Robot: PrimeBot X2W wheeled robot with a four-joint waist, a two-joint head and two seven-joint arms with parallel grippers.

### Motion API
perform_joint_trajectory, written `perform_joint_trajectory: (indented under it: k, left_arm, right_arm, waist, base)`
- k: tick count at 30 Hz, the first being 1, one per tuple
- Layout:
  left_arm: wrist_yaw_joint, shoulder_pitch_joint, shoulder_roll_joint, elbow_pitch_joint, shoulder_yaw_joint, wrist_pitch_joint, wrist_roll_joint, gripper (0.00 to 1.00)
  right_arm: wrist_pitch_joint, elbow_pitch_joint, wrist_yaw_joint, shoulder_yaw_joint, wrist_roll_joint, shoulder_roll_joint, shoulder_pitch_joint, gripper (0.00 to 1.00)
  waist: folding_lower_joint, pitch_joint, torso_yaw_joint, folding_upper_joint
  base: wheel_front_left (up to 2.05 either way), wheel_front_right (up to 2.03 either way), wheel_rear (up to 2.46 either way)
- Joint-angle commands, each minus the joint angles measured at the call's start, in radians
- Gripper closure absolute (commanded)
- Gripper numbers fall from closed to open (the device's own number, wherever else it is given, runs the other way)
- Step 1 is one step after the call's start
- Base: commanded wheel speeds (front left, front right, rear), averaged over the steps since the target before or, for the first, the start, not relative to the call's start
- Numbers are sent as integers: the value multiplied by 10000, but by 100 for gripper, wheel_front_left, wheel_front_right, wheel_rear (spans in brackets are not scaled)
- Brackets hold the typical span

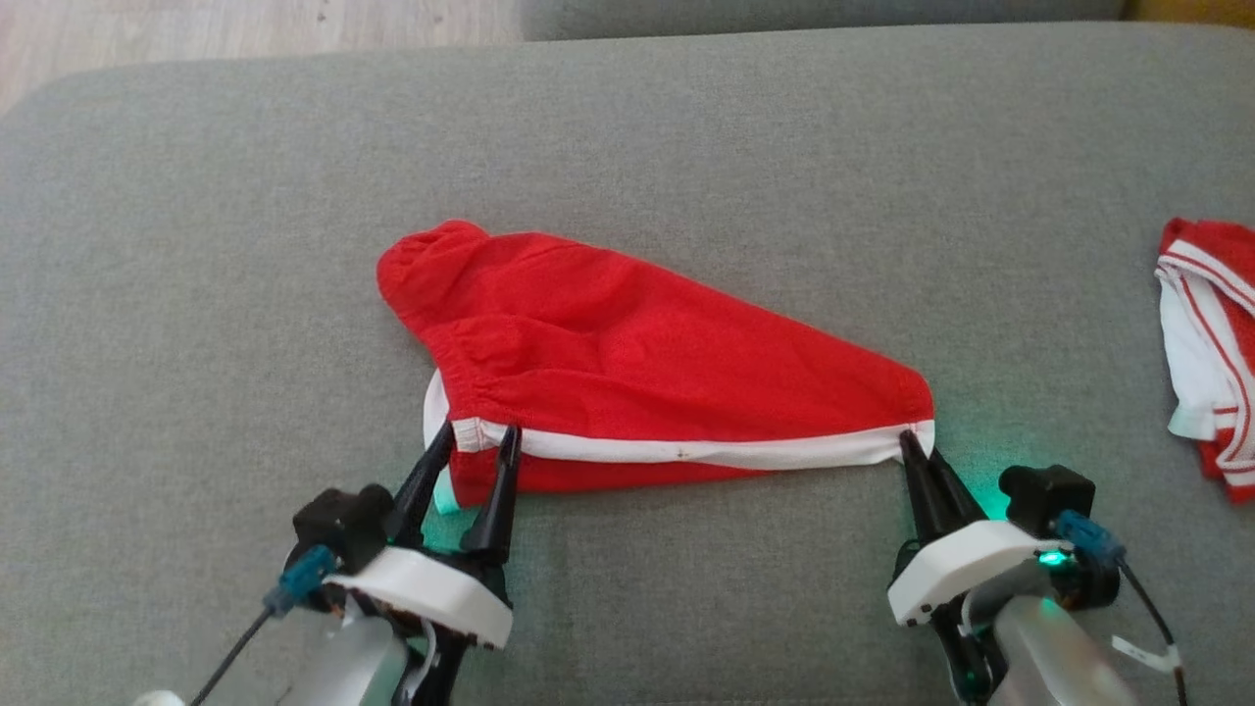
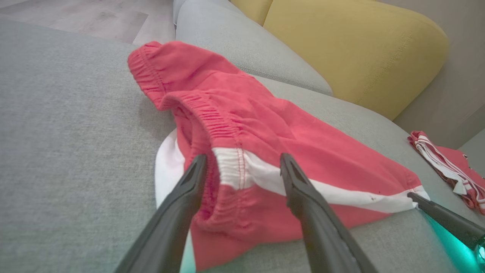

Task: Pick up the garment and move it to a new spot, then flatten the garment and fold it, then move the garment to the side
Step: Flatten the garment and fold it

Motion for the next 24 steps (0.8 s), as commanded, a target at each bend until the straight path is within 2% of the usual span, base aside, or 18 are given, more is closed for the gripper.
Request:
perform_joint_trajectory:
  k: [1, 4, 5, 7, 14, 18, 24]
  left_arm:
    - [16, -479, 228, -251, 198, -53, -137, 0]
    - [16, -613, 328, -295, -20, -53, -284, 0]
    - [16, -645, 350, -288, -86, -53, -313, 24]
    - [16, -715, 367, -301, -148, -53, -363, 100]
    - [16, -866, 583, -1235, 152, -53, -280, 100]
    - [16, -1242, 1196, -2094, 74, -53, -65, 100]
    - [16, -2439, 2189, -2935, -382, -53, -439, 100]
  right_arm:
    - [22, -60, -9, 320, 56, -41, -126, 100]
    - [22, -71, -9, 351, 62, -41, -188, 100]
    - [22, -75, -9, 345, 65, -41, -202, 100]
    - [22, -124, -9, 303, 80, -41, -226, 100]
    - [22, -1264, -9, 250, 608, -41, -288, 100]
    - [22, -2471, -9, 434, 1371, -41, -646, 100]
    - [22, -3805, -9, 342, 2714, -211, -1646, 100]
  waist:
    - [0, 85, -48, 0]
    - [0, 181, -93, 0]
    - [0, 201, -100, 0]
    - [0, 221, -99, 0]
    - [0, -171, -109, 0]
    - [0, -750, -195, 0]
    - [0, -1454, -252, 0]
  base:
    - [0, 0, 0]
    - [0, 0, 0]
    - [0, 0, 0]
    - [0, 0, 0]
    - [0, 0, 0]
    - [0, 0, 0]
    - [0, 0, 0]
